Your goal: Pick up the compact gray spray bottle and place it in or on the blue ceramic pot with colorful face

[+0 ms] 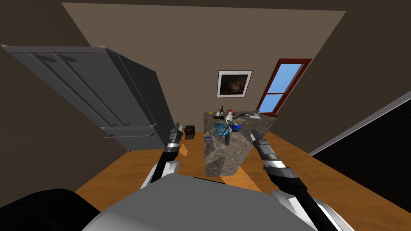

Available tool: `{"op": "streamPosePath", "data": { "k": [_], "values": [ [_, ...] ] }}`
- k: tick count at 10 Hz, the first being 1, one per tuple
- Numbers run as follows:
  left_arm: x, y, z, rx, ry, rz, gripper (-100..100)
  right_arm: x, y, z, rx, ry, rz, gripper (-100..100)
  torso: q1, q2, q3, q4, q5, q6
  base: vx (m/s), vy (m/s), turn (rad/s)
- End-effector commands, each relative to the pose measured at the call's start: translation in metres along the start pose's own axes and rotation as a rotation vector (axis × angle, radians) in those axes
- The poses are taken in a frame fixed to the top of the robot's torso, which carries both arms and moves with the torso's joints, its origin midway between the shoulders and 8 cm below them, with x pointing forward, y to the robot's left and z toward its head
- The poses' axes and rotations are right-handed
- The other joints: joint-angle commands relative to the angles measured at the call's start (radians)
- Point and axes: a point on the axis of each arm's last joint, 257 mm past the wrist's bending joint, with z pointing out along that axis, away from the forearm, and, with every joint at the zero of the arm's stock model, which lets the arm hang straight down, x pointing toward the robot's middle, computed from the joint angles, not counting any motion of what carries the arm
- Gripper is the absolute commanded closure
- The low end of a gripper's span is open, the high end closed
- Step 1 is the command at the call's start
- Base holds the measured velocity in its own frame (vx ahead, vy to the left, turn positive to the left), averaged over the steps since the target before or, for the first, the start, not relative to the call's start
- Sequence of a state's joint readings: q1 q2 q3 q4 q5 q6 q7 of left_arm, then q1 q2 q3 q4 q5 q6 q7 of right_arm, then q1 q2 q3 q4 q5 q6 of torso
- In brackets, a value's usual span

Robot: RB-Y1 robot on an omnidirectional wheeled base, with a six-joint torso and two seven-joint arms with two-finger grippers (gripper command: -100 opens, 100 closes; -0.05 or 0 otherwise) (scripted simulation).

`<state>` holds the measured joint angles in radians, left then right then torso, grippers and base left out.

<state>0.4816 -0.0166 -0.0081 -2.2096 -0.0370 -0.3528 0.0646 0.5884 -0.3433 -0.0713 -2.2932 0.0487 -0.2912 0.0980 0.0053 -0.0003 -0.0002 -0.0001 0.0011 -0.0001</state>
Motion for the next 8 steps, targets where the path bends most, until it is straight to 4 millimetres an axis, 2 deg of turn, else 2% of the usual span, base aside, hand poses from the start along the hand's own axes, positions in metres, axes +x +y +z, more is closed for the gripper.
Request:
{"op": "streamPosePath", "data": {
  "k": [1,7,8],
  "values": [
    [0.000,0.000,0.000,0.000,0.000,0.000,0,-0.003,-0.019,-0.006,0.065,0.034,-0.028,-100,0.000,0.000,0.000,0.000,0.000,0.000,0.007,0.106,-0.035],
    [0.000,0.000,0.000,0.000,0.000,0.000,0,-0.005,-0.097,-0.035,0.316,0.185,-0.172,-100,0.002,-0.001,-0.001,0.000,0.001,0.000,0.010,0.112,0.020],
    [0.000,0.000,0.000,0.000,0.000,0.000,0,-0.005,-0.097,-0.035,0.316,0.186,-0.173,-100,0.001,-0.001,0.000,0.000,0.000,0.000,0.005,0.059,0.017]
  ]
}}
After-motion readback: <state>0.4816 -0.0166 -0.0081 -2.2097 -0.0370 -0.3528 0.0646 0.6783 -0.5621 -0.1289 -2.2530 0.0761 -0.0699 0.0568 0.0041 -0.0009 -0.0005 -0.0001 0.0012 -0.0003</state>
